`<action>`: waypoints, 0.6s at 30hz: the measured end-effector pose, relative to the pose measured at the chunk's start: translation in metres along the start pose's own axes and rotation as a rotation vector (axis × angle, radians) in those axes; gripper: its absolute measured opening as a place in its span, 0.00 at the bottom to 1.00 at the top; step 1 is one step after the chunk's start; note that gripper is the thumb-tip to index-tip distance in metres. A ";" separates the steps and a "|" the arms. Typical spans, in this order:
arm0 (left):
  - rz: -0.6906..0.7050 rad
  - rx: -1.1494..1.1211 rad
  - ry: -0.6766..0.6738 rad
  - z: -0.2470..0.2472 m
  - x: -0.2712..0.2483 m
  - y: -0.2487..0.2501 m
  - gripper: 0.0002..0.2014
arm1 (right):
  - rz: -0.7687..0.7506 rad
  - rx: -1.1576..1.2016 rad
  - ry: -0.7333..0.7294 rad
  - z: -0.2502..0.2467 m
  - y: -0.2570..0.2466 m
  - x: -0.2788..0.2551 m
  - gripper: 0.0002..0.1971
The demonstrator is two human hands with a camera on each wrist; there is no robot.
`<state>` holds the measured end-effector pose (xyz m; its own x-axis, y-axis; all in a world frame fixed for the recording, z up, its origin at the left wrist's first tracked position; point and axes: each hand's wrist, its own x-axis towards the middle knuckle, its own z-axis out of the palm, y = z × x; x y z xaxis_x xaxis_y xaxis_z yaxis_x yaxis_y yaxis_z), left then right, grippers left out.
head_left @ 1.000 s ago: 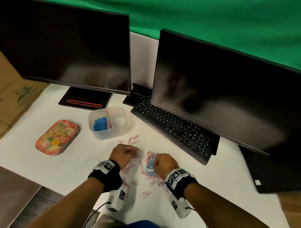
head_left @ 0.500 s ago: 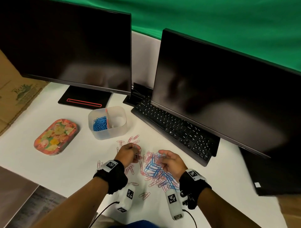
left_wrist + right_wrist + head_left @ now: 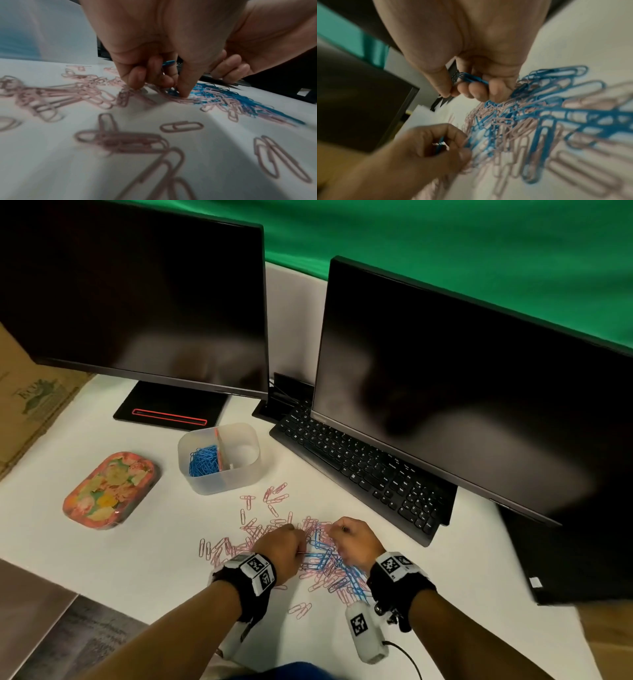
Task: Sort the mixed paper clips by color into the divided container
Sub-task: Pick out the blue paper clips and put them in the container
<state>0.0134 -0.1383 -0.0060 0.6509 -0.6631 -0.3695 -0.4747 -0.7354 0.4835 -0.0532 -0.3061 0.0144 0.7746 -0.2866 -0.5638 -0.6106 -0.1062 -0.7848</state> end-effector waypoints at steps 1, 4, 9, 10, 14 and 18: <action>0.003 -0.012 -0.006 -0.001 -0.001 -0.002 0.05 | -0.050 -0.166 0.024 0.002 0.001 0.001 0.09; -0.016 -0.105 0.023 -0.005 -0.004 -0.007 0.08 | -0.130 -0.543 0.023 0.007 -0.001 -0.002 0.04; -0.062 -0.239 0.051 -0.014 -0.009 -0.011 0.14 | -0.236 -0.990 -0.020 0.015 -0.009 -0.001 0.12; -0.070 -0.268 0.047 -0.015 -0.009 -0.012 0.14 | -0.243 -1.025 -0.019 0.017 -0.011 -0.001 0.12; -0.079 -0.329 0.064 -0.016 -0.009 -0.016 0.12 | -0.233 -1.071 -0.031 0.018 -0.011 0.005 0.11; -0.116 -0.427 0.086 -0.025 -0.013 -0.019 0.08 | -0.226 -0.850 0.005 0.013 -0.006 0.005 0.07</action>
<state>0.0287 -0.1123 0.0091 0.7408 -0.5523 -0.3824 -0.1200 -0.6689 0.7336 -0.0437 -0.2946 0.0125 0.8922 -0.1772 -0.4154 -0.3607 -0.8332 -0.4191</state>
